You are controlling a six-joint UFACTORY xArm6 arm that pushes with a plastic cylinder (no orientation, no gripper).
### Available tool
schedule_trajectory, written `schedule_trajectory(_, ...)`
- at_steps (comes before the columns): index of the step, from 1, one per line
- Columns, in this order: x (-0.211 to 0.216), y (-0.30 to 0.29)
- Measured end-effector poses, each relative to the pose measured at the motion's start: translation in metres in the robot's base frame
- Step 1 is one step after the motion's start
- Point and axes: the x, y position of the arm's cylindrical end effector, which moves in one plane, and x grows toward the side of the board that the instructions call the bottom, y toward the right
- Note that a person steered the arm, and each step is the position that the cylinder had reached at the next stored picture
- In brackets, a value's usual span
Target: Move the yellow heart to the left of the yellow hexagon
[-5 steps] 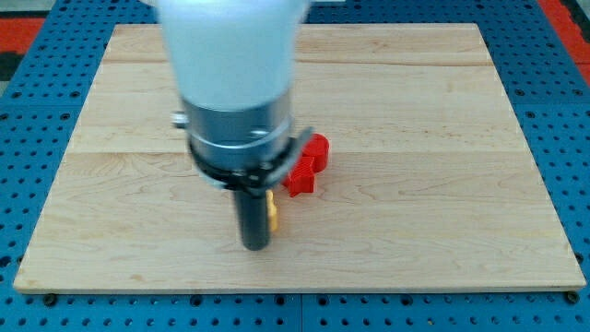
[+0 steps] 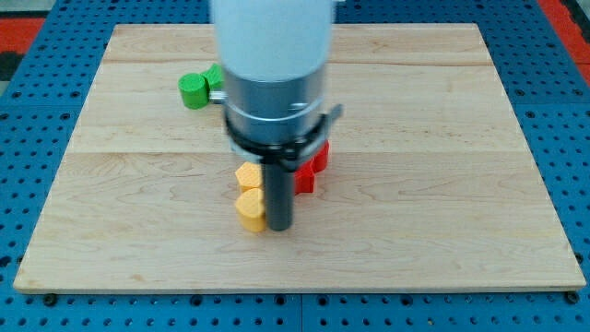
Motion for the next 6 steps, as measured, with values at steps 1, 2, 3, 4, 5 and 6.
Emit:
schedule_trajectory(1,-0.005,-0.073)
schedule_trajectory(2,-0.021,-0.15)
schedule_trajectory(3,-0.016,-0.164)
schedule_trajectory(4,0.01,-0.125)
schedule_trajectory(5,0.012,-0.044)
schedule_trajectory(6,-0.003,-0.012)
